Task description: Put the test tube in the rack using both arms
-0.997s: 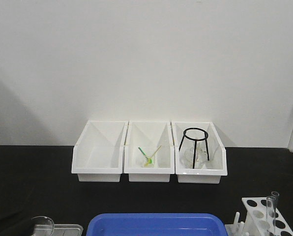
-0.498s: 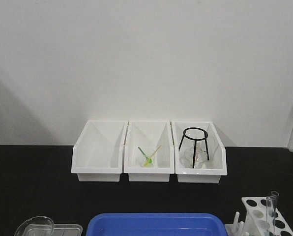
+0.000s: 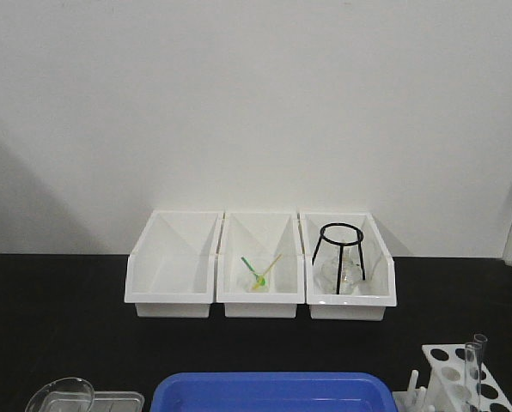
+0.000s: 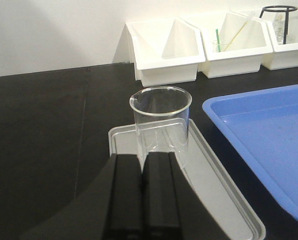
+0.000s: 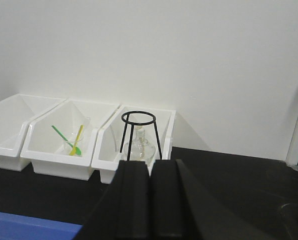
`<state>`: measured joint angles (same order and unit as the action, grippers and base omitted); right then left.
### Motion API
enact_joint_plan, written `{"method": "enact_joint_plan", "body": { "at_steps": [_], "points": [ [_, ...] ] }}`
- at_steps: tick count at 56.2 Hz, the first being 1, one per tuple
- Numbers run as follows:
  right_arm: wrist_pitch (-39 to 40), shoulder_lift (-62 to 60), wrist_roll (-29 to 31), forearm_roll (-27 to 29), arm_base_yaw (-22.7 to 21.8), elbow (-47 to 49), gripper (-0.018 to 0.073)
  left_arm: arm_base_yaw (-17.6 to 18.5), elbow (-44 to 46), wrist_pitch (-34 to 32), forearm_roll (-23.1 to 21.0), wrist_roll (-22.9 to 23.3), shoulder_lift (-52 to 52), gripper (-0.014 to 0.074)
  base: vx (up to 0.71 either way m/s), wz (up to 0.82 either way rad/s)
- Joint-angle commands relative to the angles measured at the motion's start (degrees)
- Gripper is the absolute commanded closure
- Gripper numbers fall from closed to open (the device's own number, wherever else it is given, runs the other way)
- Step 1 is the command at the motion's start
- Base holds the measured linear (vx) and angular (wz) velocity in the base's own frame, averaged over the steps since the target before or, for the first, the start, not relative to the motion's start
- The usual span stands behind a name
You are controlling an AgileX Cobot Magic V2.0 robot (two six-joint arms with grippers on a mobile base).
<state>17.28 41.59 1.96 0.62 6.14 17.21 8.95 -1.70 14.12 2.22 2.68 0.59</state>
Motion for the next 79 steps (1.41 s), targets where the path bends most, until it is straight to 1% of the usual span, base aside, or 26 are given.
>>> {"method": "enact_joint_plan", "body": {
  "at_steps": [1, 31, 37, 42, 47, 52, 57, 60, 64, 79],
  "points": [
    [4.6, -0.3, 0.1, -0.6, -0.3, 1.6, 0.0571, -0.1, 1.5, -4.9, 0.0, 0.2, 0.8, 0.0594, 0.00, 0.00],
    [4.6, -0.3, 0.1, -0.6, -0.3, 1.6, 0.0571, -0.1, 1.5, -4.9, 0.0, 0.2, 0.8, 0.0594, 0.00, 0.00],
    [3.0, -2.1, 0.4, -0.6, -0.3, 1.2, 0.0571, -0.1, 1.5, -4.9, 0.0, 0.2, 0.8, 0.0594, 0.00, 0.00],
    [2.2, -6.4, 0.4, -1.4, -0.3, -1.6, 0.0571, -0.1, 1.5, -4.9, 0.0, 0.2, 0.8, 0.0594, 0.00, 0.00],
    [1.3, -12.8, 0.1, -2.1, -0.3, -8.2, 0.0571, -0.1, 1.5, -4.9, 0.0, 0.2, 0.8, 0.0594, 0.00, 0.00],
    [-0.7, -22.3, -0.3, -2.2, -0.3, -15.1, 0.0571, -0.1, 1.5, -4.9, 0.0, 0.2, 0.8, 0.0594, 0.00, 0.00],
    [-6.7, -32.1, -0.2, -2.7, -0.3, -20.1, 0.0571, -0.1, 1.5, -4.9, 0.0, 0.2, 0.8, 0.0594, 0.00, 0.00],
    [-14.9, -37.8, -0.2, -3.7, -0.3, -19.6, 0.0571, -0.1, 1.5, -4.9, 0.0, 0.2, 0.8, 0.0594, 0.00, 0.00],
    [-19.4, -43.2, -0.2, -5.0, -0.3, -19.9, 0.0571, -0.1, 1.5, -4.9, 0.0, 0.2, 0.8, 0.0594, 0.00, 0.00],
    [-18.6, -42.7, -0.3, -5.0, -0.2, -19.9, 0.0571, -0.1, 1.5, -4.9, 0.0, 0.2, 0.8, 0.0594, 0.00, 0.00]
  ]
}}
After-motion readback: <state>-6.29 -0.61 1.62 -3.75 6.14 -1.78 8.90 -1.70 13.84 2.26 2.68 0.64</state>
